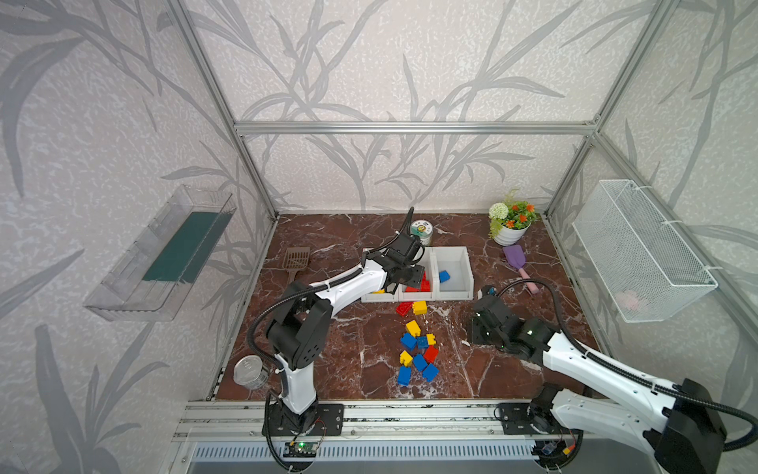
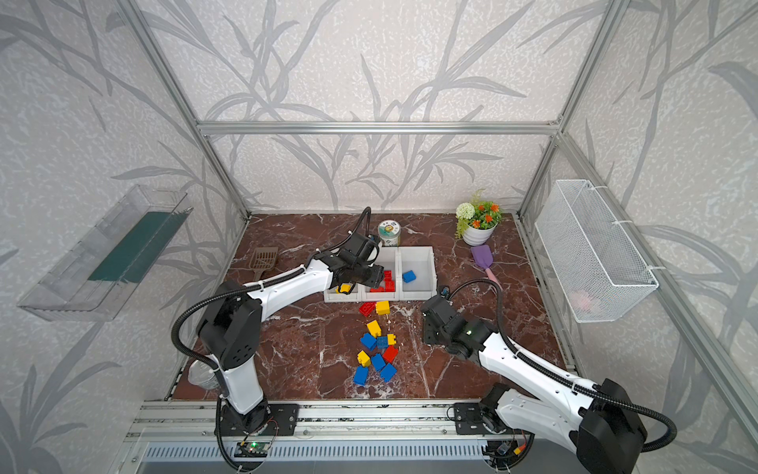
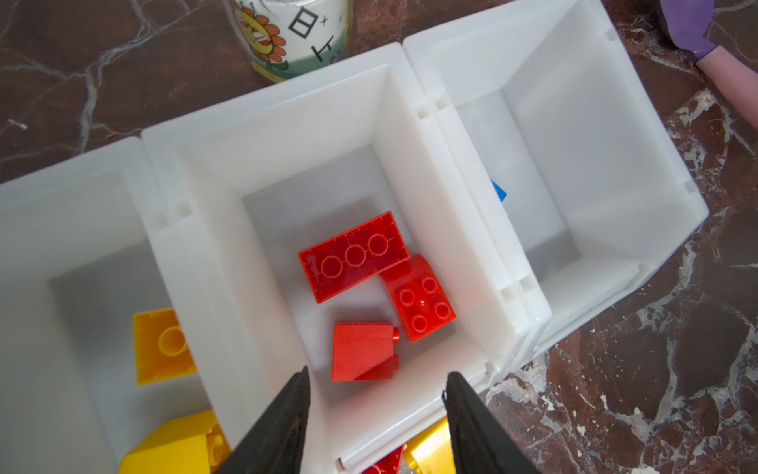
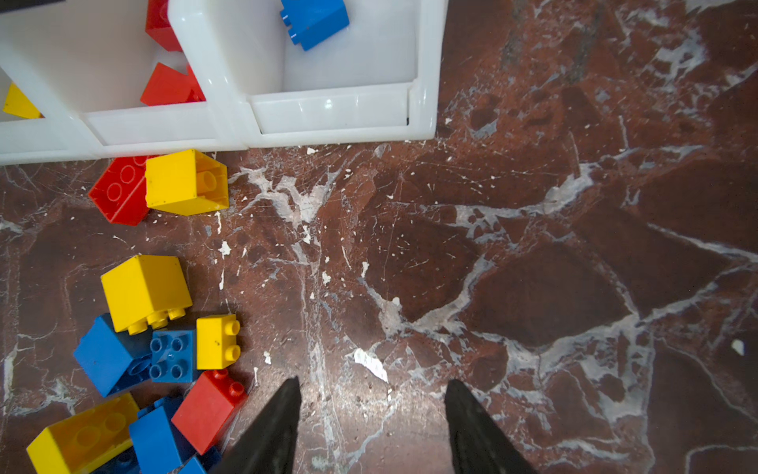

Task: Sort the legos into containers by color
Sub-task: Place the lego in the container, then pick up the lego from the center of the table.

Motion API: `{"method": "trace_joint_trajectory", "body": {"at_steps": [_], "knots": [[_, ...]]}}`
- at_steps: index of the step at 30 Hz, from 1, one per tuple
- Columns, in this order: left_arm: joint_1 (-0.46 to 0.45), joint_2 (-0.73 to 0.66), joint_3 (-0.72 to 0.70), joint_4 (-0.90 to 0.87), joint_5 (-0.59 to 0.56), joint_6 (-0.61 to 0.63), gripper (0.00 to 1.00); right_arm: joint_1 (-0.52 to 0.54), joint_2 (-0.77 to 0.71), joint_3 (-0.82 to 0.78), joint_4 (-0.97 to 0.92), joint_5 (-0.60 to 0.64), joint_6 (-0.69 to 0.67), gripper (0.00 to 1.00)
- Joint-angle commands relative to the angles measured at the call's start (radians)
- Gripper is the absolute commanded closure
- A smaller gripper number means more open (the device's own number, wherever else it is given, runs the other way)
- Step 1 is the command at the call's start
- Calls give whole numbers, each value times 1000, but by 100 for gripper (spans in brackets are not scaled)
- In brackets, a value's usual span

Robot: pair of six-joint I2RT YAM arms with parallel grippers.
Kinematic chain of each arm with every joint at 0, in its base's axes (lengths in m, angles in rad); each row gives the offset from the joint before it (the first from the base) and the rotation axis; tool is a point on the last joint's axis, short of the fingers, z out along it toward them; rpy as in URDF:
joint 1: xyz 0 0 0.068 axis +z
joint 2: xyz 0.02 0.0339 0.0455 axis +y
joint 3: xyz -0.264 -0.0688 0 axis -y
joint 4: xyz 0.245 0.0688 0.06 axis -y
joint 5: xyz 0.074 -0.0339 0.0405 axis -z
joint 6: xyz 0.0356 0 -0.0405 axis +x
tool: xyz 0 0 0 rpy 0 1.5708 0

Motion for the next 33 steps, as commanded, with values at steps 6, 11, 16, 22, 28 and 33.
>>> {"method": "trace_joint_trajectory", "body": {"at_steps": [6, 11, 16, 22, 28, 33], "knots": [[36, -220, -220, 16, -95, -66, 43, -1, 56, 19, 28, -14, 0, 42], [64, -362, -376, 17, -130, -109, 43, 3, 131, 47, 70, -60, -19, 42], [80, -520, -523, 32, -187, -151, 41, 24, 252, 126, 91, -86, -57, 42], [92, -663, -636, 22, -215, -195, 40, 47, 414, 252, 121, -94, -110, 42], [95, -716, -687, 2, -214, -219, 40, 65, 572, 378, 167, -97, -123, 42], [95, -737, -693, -10, -214, -217, 40, 80, 705, 479, 170, -97, -138, 42]]}}
